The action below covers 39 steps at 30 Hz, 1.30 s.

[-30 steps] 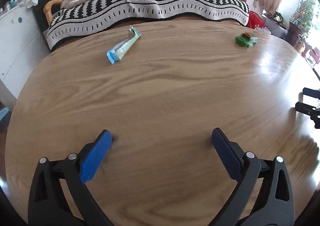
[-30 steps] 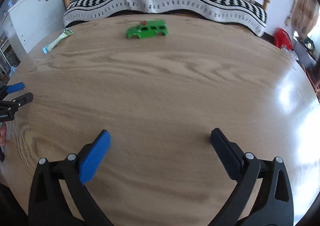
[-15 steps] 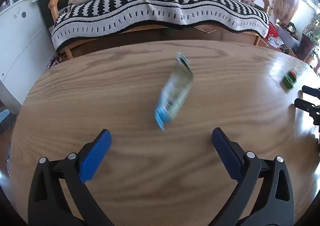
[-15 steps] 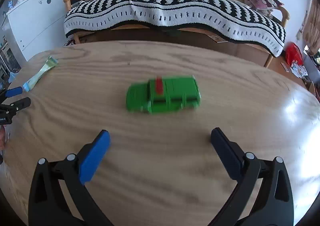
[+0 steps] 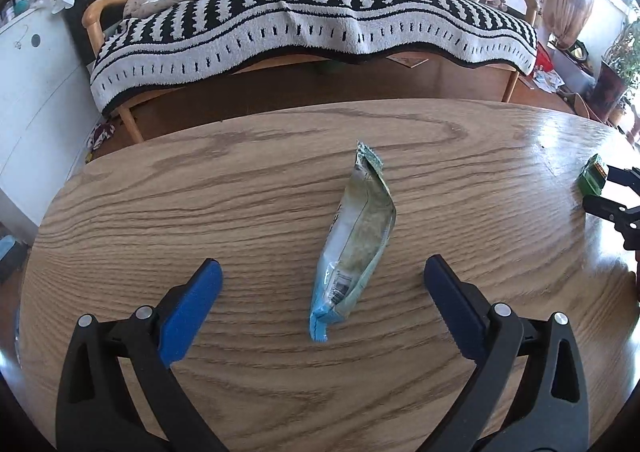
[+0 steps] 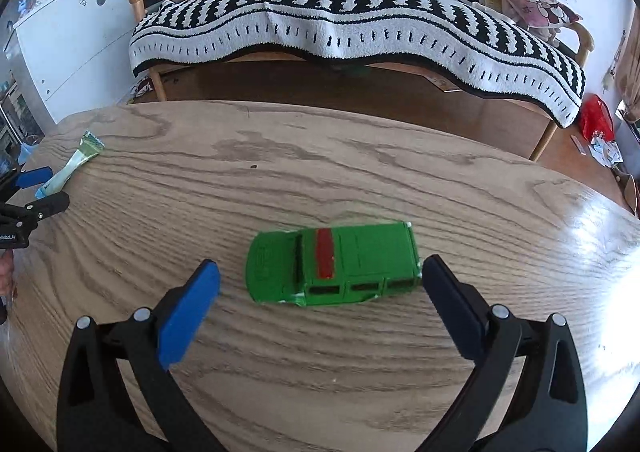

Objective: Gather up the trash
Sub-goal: 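Grasp the green toy car with the right tool while the left tool grasps the snack stick, then carry both items over the bin and open both tools to drop them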

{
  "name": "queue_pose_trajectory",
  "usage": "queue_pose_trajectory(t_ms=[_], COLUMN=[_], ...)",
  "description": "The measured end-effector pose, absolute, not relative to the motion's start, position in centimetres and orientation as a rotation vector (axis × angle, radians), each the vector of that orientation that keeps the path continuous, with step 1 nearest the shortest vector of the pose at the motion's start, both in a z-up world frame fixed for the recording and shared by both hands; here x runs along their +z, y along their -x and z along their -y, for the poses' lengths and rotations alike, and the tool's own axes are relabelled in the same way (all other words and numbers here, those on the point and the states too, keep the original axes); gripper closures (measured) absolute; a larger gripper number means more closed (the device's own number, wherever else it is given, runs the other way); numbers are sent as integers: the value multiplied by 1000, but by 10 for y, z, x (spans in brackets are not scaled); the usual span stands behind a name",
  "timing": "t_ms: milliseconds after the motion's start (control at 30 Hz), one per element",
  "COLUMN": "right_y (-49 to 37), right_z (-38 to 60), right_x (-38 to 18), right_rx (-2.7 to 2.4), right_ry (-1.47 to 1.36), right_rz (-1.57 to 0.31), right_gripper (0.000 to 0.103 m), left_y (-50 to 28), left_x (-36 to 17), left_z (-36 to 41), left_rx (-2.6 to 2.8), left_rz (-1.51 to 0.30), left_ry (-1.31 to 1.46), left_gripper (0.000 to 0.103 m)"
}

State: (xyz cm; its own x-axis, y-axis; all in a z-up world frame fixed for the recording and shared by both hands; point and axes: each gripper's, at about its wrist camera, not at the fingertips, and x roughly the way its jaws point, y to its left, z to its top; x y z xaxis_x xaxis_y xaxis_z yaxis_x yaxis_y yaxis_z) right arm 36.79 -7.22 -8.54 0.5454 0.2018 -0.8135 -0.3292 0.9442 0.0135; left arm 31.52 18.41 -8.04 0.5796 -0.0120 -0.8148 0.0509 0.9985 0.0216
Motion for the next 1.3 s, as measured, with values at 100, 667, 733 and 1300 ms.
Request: queue_pose_trajectory(t_ms=[100,667,733,1300], right_y=[-368,-364,-364,-219], right_z=[72,70,70,166], right_x=[-85,-82,-82,-28], right_rx=[316,326,327,234], right_ry=[148,151,151,126], right_rz=[-944,-917,-918,-853], right_gripper=[5,24,24,24], left_y=[-315,-305,-305,-214], left_x=[-80,-74,-74,-44], left_z=[-184,-166,-165,-51], left_rx=[-37,-88,-83,-163], left_rz=[-952,-892,-892,-912], left_ry=[-44,-86,-92,-74], left_gripper=[6,99,99,102])
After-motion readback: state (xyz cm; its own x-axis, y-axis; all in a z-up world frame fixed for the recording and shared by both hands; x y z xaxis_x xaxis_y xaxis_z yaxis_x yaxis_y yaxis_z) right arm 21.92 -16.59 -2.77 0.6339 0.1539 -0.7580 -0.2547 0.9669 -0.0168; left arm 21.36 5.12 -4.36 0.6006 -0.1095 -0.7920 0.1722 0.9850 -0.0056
